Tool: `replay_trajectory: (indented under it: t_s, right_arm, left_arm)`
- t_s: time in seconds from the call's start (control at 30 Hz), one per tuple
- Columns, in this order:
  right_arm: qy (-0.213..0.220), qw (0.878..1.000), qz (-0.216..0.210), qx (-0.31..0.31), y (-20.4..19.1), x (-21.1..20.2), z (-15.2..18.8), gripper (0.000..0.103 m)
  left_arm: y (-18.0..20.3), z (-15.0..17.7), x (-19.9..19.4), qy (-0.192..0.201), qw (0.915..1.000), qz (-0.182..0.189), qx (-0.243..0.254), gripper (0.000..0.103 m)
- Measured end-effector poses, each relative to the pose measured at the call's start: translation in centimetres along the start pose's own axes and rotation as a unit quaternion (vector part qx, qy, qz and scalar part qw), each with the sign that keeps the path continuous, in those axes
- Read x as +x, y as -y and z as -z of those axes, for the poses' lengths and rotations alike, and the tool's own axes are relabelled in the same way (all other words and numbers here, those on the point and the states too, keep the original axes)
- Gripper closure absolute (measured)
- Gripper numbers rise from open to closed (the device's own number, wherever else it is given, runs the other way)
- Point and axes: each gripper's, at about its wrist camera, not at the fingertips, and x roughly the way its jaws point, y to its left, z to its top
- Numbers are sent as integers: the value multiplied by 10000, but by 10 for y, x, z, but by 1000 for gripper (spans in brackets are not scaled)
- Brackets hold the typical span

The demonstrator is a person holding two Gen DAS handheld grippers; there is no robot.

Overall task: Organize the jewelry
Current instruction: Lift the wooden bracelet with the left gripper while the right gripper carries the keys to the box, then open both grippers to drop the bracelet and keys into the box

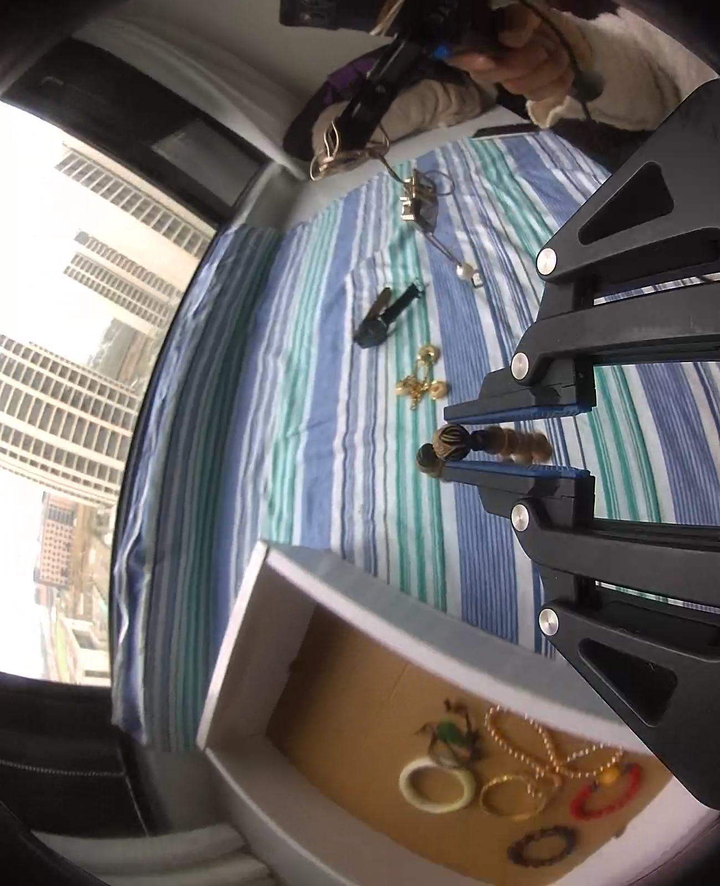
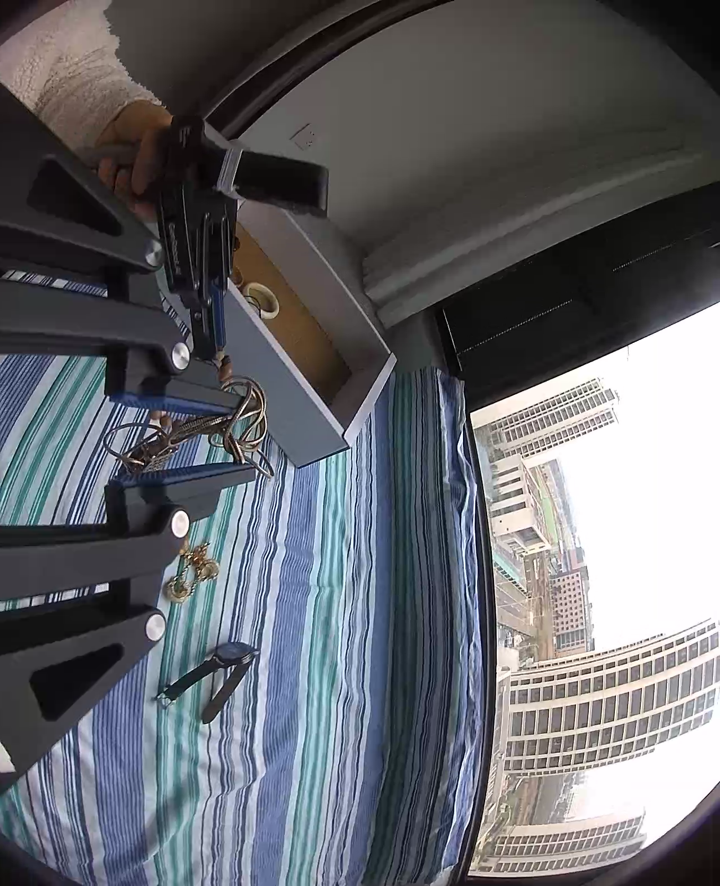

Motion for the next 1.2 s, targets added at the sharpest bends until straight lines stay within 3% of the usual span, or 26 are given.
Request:
replay_trajectory:
  t_s: [0.13,0.27,0.5,0.7,0.87,0.9,0.93,0.97,1.0,1.1,1.2]
  right_arm:
    - [62,9993,-266,-257,-29,26,-36,86]
    - [-5,9973,-648,-357,-58,67,-70,86]
    - [-535,9927,-979,-455,-104,173,-100,86]
    - [-1234,9866,-809,-701,-136,269,-94,86]
    - [-1577,9826,-559,-802,-147,328,-84,82]
    - [-1627,9824,-452,-797,-146,334,-83,81]
    - [-1600,9833,-395,-773,-146,333,-82,69]
    - [-1504,9853,-384,-719,-144,330,-82,56]
    - [-1391,9872,-396,-665,-141,325,-84,54]
    - [-1021,9918,-431,-643,-138,291,-95,54]
    - [-403,9950,-401,-825,-134,231,-108,54]
  left_arm:
    - [-37,-20,-49,315,9980,-534,-139,92]
    - [-87,-32,-70,457,9924,-1052,-449,92]
    - [-172,-39,-42,213,9825,-1571,-983,92]
    - [-230,-24,-27,111,9681,-2096,-1369,92]
    - [-268,-6,-17,-30,9567,-2445,-1580,90]
    - [-274,-3,-17,-27,9535,-2547,-1612,86]
    - [-280,0,-18,-18,9508,-2622,-1648,79]
    - [-283,3,-19,-5,9481,-2691,-1692,57]
    - [-285,5,-23,48,9457,-2749,-1736,41]
    - [-275,8,-34,206,9451,-2760,-1735,37]
    - [-248,6,-45,381,9511,-2647,-1545,33]
